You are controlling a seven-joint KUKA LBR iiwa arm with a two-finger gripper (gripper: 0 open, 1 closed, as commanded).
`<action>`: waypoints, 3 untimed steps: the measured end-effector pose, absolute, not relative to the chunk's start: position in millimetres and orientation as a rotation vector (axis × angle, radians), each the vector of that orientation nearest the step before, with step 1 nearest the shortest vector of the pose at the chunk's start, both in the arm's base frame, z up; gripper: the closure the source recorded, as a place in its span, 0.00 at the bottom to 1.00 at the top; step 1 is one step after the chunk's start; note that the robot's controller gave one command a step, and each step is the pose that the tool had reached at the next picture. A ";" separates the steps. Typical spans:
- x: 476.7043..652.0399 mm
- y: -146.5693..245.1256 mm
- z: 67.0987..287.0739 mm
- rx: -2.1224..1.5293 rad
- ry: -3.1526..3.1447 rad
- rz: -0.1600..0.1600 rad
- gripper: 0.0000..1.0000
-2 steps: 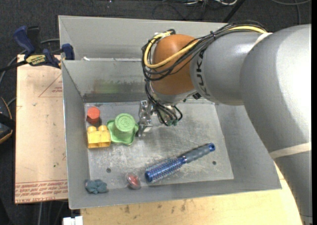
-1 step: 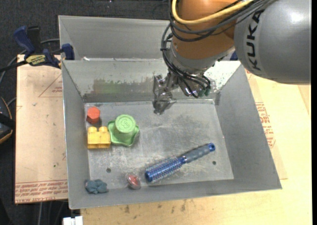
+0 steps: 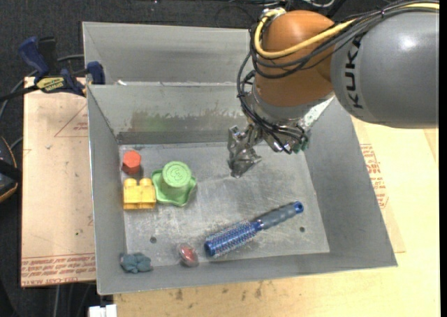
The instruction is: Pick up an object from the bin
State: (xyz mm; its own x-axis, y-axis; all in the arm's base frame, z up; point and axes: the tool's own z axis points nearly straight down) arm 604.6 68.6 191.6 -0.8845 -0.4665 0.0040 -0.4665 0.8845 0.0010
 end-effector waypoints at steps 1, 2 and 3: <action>605.4 71.3 195.1 0.758 -3.051 -0.002 0.00; 520.8 82.7 161.5 0.849 -3.017 -0.005 0.00; 495.9 65.6 83.4 1.502 -2.754 -0.004 0.00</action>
Offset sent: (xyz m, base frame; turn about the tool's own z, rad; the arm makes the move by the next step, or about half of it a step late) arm 0.0000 0.0000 0.0000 0.0000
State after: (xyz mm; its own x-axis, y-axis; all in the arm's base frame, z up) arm 495.9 65.6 83.4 -0.5415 -0.8407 0.0024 -0.8407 0.5415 0.0044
